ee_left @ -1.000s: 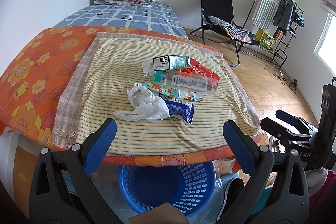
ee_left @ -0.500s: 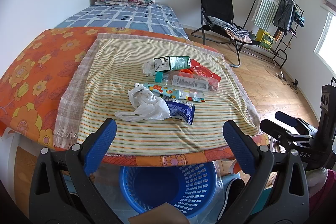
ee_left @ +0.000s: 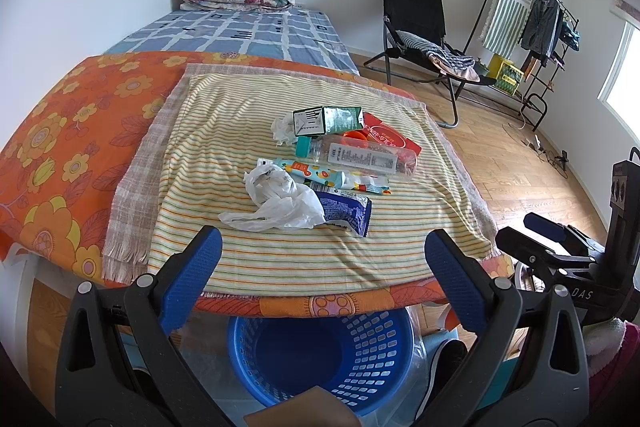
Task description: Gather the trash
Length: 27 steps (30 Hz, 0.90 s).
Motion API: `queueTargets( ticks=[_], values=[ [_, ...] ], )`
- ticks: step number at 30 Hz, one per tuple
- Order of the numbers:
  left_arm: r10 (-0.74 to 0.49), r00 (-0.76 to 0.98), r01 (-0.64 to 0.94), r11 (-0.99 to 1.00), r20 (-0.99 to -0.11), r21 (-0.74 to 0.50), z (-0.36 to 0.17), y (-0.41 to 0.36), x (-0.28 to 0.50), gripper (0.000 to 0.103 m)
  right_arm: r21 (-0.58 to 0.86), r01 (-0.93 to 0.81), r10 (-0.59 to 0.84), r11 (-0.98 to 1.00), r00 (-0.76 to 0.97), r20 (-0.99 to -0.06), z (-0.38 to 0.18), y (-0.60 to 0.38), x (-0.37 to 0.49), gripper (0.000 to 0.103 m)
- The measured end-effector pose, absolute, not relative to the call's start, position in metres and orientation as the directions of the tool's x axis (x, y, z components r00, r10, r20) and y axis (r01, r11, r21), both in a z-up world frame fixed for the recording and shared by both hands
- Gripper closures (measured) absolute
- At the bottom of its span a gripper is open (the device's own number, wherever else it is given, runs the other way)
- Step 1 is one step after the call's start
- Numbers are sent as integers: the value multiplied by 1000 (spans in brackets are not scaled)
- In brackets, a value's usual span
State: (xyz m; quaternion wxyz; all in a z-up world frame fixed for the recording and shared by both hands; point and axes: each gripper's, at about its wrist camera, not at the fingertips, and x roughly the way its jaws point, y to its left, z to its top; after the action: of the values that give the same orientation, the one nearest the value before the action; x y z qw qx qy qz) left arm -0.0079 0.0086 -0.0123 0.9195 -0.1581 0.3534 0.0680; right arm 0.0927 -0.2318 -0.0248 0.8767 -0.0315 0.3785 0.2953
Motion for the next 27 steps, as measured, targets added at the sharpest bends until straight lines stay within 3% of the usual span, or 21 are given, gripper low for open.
queueTargets(
  ticks=[27],
  values=[
    [22, 730, -242, 943, -683, -228, -19, 19, -13, 0, 171, -553, 497, 815, 517, -696, -30, -228, 93, 0]
  ],
)
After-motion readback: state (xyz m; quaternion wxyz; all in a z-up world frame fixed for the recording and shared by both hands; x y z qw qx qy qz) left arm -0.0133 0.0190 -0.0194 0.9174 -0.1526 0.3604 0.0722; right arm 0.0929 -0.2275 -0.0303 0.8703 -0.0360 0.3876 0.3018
